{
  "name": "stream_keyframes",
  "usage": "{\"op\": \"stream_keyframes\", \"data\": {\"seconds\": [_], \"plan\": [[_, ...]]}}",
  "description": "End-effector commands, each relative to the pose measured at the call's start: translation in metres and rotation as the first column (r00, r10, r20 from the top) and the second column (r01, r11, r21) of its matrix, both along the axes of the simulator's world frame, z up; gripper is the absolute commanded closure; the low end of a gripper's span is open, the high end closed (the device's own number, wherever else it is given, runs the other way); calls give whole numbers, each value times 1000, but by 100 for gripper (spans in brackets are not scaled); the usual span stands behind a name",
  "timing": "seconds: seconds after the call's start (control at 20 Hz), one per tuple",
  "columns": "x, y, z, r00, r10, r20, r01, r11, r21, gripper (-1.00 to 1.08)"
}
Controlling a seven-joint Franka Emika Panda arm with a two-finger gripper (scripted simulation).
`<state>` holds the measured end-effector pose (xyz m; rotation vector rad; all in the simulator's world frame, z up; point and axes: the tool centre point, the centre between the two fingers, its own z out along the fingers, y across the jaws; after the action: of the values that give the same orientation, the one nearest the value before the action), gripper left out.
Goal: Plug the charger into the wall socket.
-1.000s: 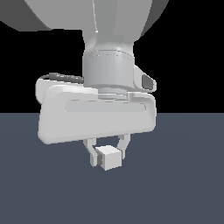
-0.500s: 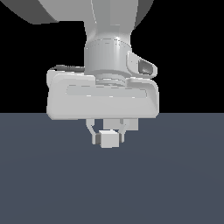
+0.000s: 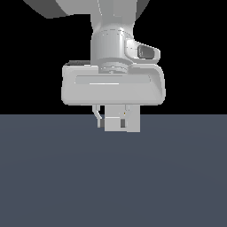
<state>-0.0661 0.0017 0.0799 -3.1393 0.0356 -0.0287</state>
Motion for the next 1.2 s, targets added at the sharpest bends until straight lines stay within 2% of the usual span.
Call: {"op": "stream_keyframes", "data": {"seconds": [0.0, 0.5, 1.15], "plan": [[4, -2, 6, 998, -61, -1, 61, 998, 0, 108], [12, -9, 19, 981, -192, -1, 192, 981, -2, 108], [18, -10, 20, 979, -202, -1, 202, 979, -2, 108]]}}
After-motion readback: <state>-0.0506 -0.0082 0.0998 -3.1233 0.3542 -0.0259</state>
